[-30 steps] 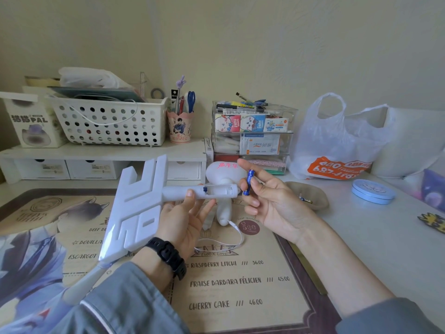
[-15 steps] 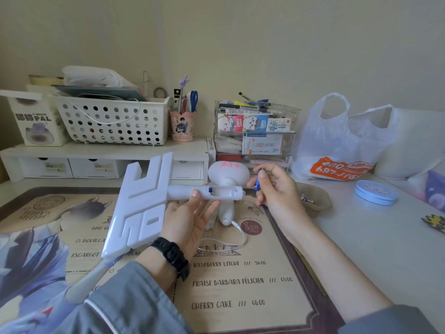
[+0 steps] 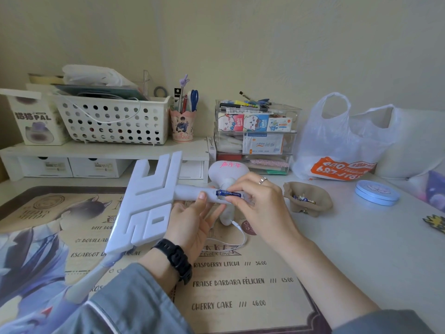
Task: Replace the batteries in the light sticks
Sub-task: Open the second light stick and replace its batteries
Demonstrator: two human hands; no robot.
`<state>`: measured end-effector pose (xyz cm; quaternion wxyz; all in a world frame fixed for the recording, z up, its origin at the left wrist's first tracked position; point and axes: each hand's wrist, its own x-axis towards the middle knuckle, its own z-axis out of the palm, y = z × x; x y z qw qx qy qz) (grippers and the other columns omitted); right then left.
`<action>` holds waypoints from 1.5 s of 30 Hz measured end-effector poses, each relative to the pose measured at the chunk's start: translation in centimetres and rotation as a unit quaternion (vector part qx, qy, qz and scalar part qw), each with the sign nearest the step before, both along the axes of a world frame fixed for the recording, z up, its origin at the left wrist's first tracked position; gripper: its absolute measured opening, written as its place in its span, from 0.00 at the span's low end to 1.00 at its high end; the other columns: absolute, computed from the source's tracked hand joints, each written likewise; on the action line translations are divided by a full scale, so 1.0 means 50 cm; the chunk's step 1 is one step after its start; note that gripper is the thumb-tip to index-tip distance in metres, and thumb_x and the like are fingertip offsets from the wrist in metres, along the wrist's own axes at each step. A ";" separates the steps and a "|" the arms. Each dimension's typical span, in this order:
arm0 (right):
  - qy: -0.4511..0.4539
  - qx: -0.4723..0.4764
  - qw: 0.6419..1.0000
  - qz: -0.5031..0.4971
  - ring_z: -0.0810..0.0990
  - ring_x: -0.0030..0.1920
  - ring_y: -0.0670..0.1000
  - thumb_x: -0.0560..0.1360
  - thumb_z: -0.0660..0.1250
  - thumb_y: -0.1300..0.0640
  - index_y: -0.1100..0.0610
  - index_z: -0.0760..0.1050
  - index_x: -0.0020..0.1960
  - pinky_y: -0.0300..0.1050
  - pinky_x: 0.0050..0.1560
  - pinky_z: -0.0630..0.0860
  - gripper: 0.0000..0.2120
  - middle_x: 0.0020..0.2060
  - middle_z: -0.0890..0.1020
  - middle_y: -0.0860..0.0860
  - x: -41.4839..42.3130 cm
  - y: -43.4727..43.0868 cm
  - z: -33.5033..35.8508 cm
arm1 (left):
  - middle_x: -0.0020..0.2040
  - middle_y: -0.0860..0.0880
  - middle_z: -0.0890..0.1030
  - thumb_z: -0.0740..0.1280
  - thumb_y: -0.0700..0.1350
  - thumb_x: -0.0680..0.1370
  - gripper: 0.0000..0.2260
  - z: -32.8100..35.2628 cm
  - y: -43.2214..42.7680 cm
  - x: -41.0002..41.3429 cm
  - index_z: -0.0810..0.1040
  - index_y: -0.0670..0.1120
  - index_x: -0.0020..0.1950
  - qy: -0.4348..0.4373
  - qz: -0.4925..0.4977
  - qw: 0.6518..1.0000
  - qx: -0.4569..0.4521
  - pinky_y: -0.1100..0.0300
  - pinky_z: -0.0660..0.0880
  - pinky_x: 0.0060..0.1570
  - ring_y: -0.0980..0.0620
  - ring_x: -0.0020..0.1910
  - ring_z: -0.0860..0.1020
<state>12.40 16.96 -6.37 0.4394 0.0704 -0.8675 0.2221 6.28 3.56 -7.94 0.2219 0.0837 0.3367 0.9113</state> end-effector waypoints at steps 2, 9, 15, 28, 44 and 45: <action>0.005 0.016 1.000 -0.017 0.77 0.42 0.48 0.70 0.73 0.56 0.55 0.83 0.45 0.46 0.42 0.74 0.05 0.40 0.79 0.47 -0.002 -0.001 0.002 | 0.58 0.34 0.78 0.59 0.35 0.80 0.15 0.002 0.001 0.004 0.67 0.32 0.66 0.006 0.001 1.000 -0.004 0.50 0.79 0.49 0.39 0.59 0.78; -0.026 -0.004 0.998 -0.065 0.78 0.41 0.52 0.68 0.76 0.59 0.57 0.83 0.40 0.48 0.40 0.75 0.03 0.38 0.82 0.48 -0.008 0.009 -0.003 | 0.57 0.35 0.79 0.58 0.35 0.80 0.15 0.004 0.001 0.009 0.67 0.31 0.65 0.020 -0.006 1.000 -0.013 0.53 0.81 0.46 0.38 0.59 0.78; -0.123 -0.075 0.982 -0.123 0.79 0.39 0.49 0.69 0.75 0.54 0.50 0.83 0.41 0.45 0.37 0.76 0.02 0.37 0.83 0.46 0.005 0.004 0.010 | 0.47 0.39 0.83 0.59 0.35 0.80 0.05 0.007 0.000 0.014 0.73 0.35 0.51 0.053 -0.007 0.998 -0.028 0.53 0.80 0.48 0.47 0.43 0.84; -0.217 -0.347 0.913 -0.004 0.79 0.39 0.48 0.71 0.73 0.62 0.50 0.79 0.44 0.44 0.43 0.78 0.08 0.40 0.82 0.52 0.004 0.010 0.019 | 0.53 0.35 0.81 0.59 0.35 0.79 0.06 0.011 -0.001 0.017 0.73 0.34 0.53 0.074 -0.013 0.996 -0.043 0.51 0.80 0.49 0.44 0.49 0.83; -0.301 -0.321 0.898 -0.009 0.73 0.36 0.51 0.73 0.63 0.68 0.49 0.78 0.42 0.45 0.41 0.70 0.14 0.33 0.75 0.55 0.014 0.012 0.029 | 0.55 0.32 0.79 0.61 0.35 0.78 0.11 0.009 -0.003 0.014 0.72 0.29 0.56 0.126 -0.043 0.987 -0.086 0.45 0.77 0.53 0.37 0.55 0.80; -0.302 -0.321 0.897 -0.008 0.73 0.36 0.51 0.73 0.63 0.68 0.49 0.78 0.42 0.45 0.41 0.70 0.14 0.33 0.74 0.55 0.015 0.012 0.029 | 0.56 0.31 0.79 0.61 0.35 0.78 0.13 0.008 -0.003 0.013 0.71 0.28 0.59 0.127 -0.039 0.987 -0.087 0.44 0.77 0.54 0.36 0.56 0.79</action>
